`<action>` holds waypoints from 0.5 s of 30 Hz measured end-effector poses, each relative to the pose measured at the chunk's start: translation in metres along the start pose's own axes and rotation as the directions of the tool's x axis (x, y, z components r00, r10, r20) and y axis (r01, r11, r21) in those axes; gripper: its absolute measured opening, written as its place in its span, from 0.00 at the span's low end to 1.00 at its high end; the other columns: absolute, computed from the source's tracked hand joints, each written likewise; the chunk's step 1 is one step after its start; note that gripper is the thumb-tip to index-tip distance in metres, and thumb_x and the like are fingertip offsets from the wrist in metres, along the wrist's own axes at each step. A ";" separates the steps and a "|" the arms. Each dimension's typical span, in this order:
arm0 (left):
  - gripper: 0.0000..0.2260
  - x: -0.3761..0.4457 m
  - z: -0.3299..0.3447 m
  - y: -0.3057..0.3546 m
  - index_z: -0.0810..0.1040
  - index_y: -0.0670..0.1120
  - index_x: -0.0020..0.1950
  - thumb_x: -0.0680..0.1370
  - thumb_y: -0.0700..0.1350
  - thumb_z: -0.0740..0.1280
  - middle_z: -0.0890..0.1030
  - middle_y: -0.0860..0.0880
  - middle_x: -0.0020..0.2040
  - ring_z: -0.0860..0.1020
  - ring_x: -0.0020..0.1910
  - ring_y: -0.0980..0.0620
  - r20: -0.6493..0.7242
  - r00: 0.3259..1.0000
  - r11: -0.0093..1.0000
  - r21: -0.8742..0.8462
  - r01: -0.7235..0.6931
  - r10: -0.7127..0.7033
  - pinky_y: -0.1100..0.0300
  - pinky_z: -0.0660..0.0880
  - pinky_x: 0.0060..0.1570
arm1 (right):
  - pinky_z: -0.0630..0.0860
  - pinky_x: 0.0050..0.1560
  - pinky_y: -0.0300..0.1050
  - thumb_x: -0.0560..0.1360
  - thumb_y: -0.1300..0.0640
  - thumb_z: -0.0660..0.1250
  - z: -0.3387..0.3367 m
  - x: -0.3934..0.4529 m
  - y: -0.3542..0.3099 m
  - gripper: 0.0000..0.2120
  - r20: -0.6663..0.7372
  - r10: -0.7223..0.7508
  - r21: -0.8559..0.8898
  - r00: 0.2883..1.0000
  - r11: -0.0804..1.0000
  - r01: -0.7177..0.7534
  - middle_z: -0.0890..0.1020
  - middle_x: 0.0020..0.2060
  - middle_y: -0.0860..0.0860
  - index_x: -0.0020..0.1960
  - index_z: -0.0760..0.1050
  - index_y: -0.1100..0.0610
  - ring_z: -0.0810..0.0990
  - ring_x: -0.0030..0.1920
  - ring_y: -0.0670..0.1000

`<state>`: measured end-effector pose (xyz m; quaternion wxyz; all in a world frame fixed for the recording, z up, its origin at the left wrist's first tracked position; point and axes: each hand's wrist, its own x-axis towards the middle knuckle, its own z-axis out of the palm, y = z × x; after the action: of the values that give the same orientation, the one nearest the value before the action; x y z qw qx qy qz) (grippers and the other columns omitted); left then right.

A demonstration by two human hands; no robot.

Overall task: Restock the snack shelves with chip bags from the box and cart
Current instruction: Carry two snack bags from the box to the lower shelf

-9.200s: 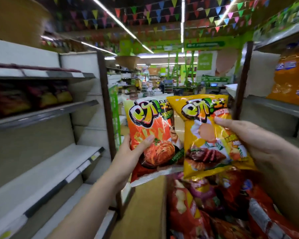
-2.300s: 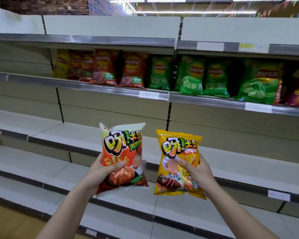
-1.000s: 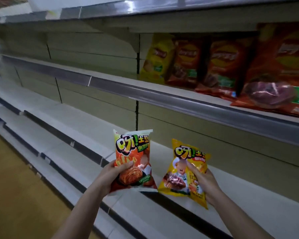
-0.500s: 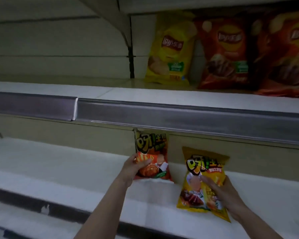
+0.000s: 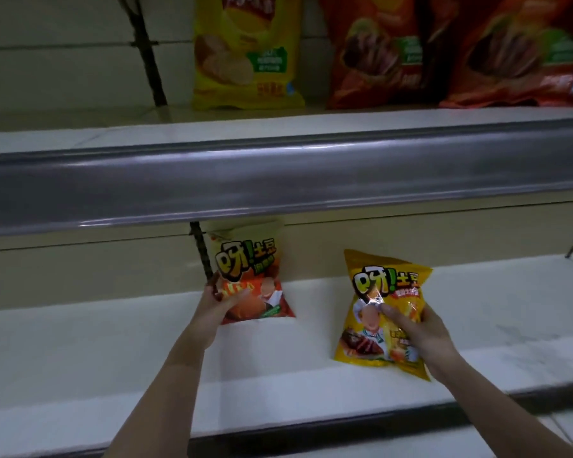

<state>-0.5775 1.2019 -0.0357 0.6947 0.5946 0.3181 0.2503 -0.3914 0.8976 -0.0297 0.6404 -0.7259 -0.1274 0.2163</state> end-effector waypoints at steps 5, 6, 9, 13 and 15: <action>0.21 -0.022 0.023 0.023 0.66 0.46 0.67 0.77 0.36 0.67 0.76 0.46 0.55 0.76 0.53 0.51 -0.367 0.885 0.958 0.079 -0.277 0.286 0.67 0.73 0.45 | 0.76 0.38 0.39 0.69 0.51 0.77 0.000 0.006 -0.012 0.22 0.023 -0.034 0.031 0.999 0.999 0.033 0.83 0.48 0.48 0.59 0.73 0.51 0.82 0.46 0.47; 0.16 -0.026 0.031 0.029 0.68 0.45 0.63 0.78 0.36 0.67 0.76 0.46 0.53 0.76 0.50 0.51 -0.443 0.804 0.918 0.197 -0.344 0.396 0.66 0.72 0.45 | 0.75 0.36 0.38 0.69 0.52 0.77 0.002 0.010 -0.014 0.22 0.028 -0.047 0.048 0.998 0.998 0.046 0.82 0.48 0.48 0.59 0.73 0.51 0.81 0.46 0.46; 0.03 -0.035 0.060 0.039 0.74 0.39 0.50 0.77 0.37 0.65 0.76 0.48 0.42 0.74 0.38 0.54 -0.384 0.740 0.817 0.424 -0.390 0.552 0.62 0.67 0.39 | 0.78 0.35 0.35 0.68 0.56 0.78 0.015 0.022 -0.021 0.24 0.051 -0.103 0.095 0.993 0.991 0.098 0.83 0.51 0.50 0.61 0.72 0.54 0.82 0.48 0.47; 0.04 -0.048 0.107 0.032 0.76 0.44 0.46 0.78 0.43 0.64 0.77 0.52 0.37 0.74 0.36 0.57 -0.131 0.939 0.864 0.448 -0.230 0.318 0.61 0.65 0.35 | 0.82 0.50 0.51 0.68 0.59 0.79 0.048 0.043 -0.022 0.28 0.182 -0.186 0.103 0.965 0.980 0.169 0.84 0.54 0.57 0.64 0.73 0.60 0.84 0.54 0.56; 0.07 -0.052 0.127 0.027 0.73 0.42 0.56 0.79 0.40 0.65 0.77 0.50 0.45 0.76 0.45 0.54 -0.099 0.972 0.912 0.378 -0.160 0.212 0.61 0.71 0.46 | 0.81 0.50 0.52 0.69 0.59 0.78 0.066 0.050 -0.020 0.25 0.238 -0.207 0.083 0.949 0.978 0.192 0.84 0.53 0.58 0.62 0.75 0.63 0.84 0.52 0.56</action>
<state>-0.5175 1.0837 0.0097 0.5205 0.7228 0.3483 0.2919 -0.3775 0.9808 -0.0229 0.6593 -0.6578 -0.2720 0.2422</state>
